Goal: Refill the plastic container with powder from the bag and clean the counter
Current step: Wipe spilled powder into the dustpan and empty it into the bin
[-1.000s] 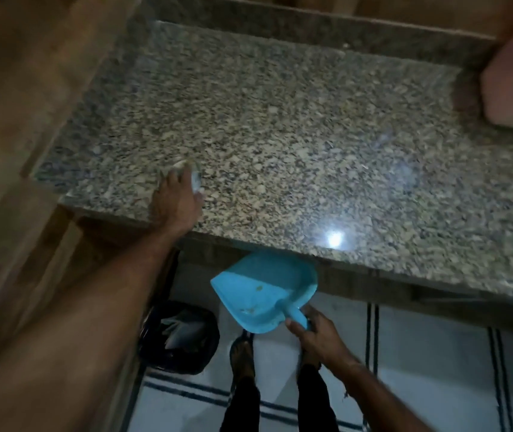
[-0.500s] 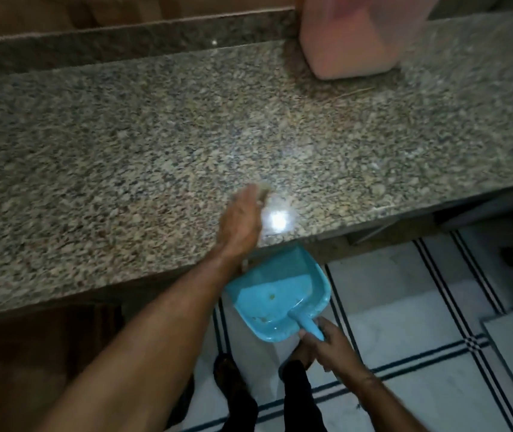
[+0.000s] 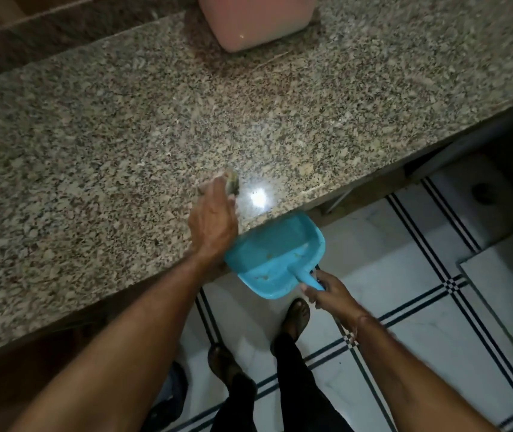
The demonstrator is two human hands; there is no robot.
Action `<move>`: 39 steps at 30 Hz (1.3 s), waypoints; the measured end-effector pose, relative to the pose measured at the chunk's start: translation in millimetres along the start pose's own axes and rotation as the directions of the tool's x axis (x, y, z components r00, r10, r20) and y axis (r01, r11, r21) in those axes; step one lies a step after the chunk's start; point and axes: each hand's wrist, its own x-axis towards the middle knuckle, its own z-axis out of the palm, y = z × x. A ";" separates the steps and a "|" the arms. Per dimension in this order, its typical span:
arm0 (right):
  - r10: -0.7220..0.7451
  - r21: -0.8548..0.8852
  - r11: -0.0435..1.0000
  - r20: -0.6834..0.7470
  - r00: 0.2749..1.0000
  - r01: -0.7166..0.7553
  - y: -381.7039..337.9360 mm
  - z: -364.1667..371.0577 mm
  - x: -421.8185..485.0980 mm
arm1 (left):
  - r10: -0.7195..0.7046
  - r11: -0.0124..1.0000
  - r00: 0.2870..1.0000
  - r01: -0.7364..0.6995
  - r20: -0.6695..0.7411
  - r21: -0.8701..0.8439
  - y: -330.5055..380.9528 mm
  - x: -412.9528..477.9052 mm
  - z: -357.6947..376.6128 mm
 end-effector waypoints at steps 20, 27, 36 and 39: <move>0.072 0.048 0.996 -0.033 0.997 -0.071 -27.3 -53.4 15.8 | 0.232 0.972 0.967 -0.226 0.100 -0.067 26.9 69.5 -9.4; 0.104 0.127 0.988 -0.114 0.988 -0.089 -38.6 -39.5 8.5 | -0.499 0.861 0.842 0.508 -0.207 -0.011 -92.8 163.7 -74.3; 0.161 0.203 0.971 -0.165 0.973 -0.126 -51.4 -35.1 11.1 | 0.343 0.935 0.911 -0.354 0.229 0.004 20.3 152.6 4.6; 0.166 0.199 0.971 -0.153 0.974 -0.135 -53.0 -39.5 9.7 | 0.205 0.974 0.975 -0.195 0.083 -0.112 8.5 179.6 -20.6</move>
